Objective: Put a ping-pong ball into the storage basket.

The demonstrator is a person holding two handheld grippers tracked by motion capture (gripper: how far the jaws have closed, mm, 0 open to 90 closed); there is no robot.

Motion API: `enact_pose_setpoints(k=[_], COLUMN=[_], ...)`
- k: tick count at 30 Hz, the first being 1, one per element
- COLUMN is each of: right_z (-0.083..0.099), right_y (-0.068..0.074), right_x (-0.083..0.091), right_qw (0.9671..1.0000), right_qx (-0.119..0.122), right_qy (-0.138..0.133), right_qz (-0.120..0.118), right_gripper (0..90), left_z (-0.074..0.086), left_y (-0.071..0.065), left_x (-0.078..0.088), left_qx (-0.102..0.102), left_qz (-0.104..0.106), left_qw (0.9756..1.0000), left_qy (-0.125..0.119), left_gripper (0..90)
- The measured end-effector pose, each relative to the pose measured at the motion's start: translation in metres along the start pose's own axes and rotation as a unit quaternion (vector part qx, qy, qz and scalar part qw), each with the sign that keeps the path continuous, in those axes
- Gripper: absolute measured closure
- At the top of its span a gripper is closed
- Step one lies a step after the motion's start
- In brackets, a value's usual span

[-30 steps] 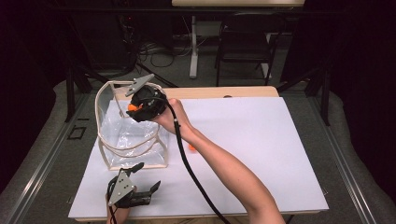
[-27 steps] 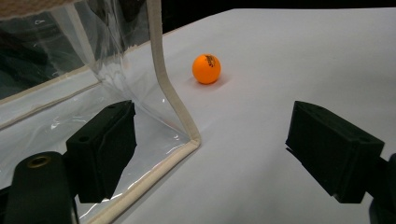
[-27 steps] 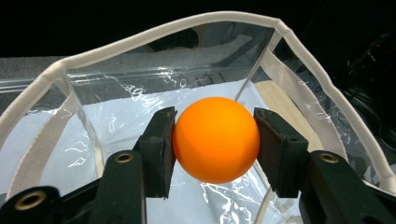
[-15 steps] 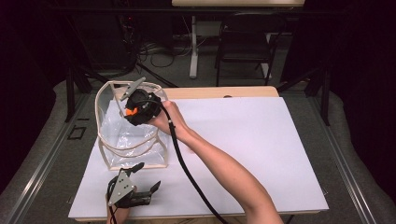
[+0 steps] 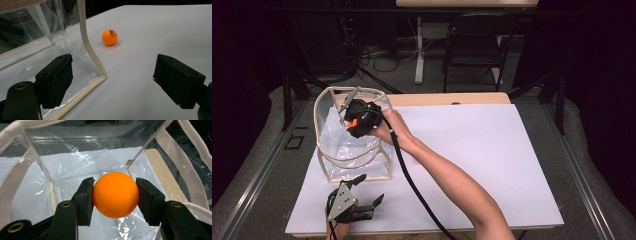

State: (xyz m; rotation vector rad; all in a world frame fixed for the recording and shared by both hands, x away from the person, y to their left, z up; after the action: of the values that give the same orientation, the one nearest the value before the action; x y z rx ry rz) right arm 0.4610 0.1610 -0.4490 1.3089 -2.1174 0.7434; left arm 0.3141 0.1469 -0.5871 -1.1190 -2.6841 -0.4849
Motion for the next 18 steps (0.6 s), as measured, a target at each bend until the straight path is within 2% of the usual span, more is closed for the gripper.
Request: enact_pose_setpoints(k=[11,12,13,14,15,16,18], right_z=[0.003,0.003,0.003,0.003,0.003,0.003,0.001], right_y=[0.001,0.000,0.000,0.000,0.000,0.000,-0.002], right_x=[-0.003,-0.003,-0.003,-0.003,0.001,0.001,0.009], right_qw=[0.9999,0.9999,0.9999,0.9999,0.9998,0.9998,0.9992], right_qx=[0.001,-0.006,-0.006,-0.009,-0.020,-0.020,-0.033], right_qy=[0.011,0.012,0.012,0.011,0.004,0.004,-0.016], right_qz=[-0.001,0.001,0.001,0.000,-0.007,-0.007,-0.013], right_gripper=[48.6,38.3,38.3,34.5,24.7,24.7,14.7], left_z=[0.000,0.000,0.000,0.000,0.000,-0.001,-0.001], left_y=[0.000,0.000,0.000,-0.001,-0.001,-0.001,-0.001], left_x=[0.000,0.000,0.000,0.000,0.000,0.000,0.000], left_qx=[-0.001,-0.001,-0.001,-0.001,-0.001,-0.003,-0.004], left_qz=[0.001,0.001,0.001,0.001,0.001,0.001,0.000], left_qw=[1.0000,1.0000,1.0000,1.0000,1.0000,1.0000,1.0000], left_qy=[0.000,0.001,0.001,0.000,0.000,0.000,-0.001], left_gripper=[15.7,15.7,15.7,15.7,15.7,15.7,15.7])
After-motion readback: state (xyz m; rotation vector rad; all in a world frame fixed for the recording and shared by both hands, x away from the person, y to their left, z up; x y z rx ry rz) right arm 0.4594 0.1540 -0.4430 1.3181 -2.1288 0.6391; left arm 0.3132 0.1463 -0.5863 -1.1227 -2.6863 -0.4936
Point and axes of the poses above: each handheld gripper's, and its own axes: x roughly backward along the jaws, z roughly out of its underside, y roughly to its left, the point moved 10 cm from there along -x, roughly forward along the jaws, and after that the axes turned 5 degrees about -x, right-handed, at the moved point
